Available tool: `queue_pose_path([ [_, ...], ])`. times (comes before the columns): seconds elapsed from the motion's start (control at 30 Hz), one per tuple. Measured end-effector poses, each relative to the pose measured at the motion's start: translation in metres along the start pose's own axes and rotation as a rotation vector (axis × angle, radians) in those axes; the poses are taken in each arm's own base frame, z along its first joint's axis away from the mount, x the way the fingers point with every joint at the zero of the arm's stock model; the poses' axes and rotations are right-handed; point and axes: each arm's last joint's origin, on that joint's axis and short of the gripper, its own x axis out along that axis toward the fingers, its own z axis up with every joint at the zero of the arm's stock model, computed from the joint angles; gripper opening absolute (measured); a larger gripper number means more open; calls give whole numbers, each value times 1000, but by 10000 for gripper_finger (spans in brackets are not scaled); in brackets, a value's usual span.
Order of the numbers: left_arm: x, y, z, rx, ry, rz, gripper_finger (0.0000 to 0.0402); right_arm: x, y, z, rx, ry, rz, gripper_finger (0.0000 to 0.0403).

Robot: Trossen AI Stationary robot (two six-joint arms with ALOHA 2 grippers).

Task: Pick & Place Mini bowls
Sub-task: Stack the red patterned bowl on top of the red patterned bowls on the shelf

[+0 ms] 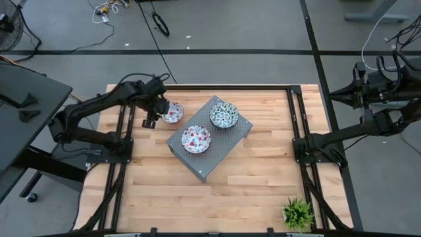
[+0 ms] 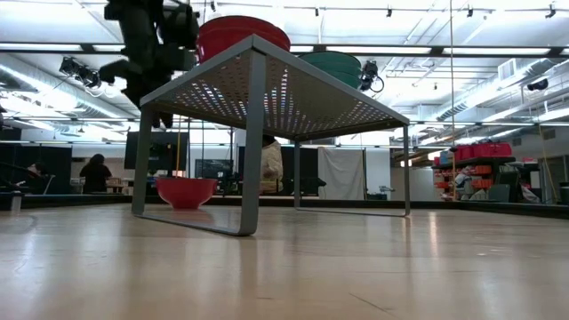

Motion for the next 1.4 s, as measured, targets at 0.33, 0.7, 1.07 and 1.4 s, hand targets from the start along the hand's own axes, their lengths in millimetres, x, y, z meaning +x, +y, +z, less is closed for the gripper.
queue_pose_path([
  [0.33,25,-5,-10,64,4,-6,172,0,0,0,0,0,0,27],
  [0.7,49,-11,-15,59,-34,17,172,0,0,0,0,0,0,27],
  [1.07,63,-17,-21,51,-35,16,172,0,0,0,0,0,0,27],
  [1.4,75,-23,-26,51,-32,11,172,0,0,0,0,0,0,27],
])
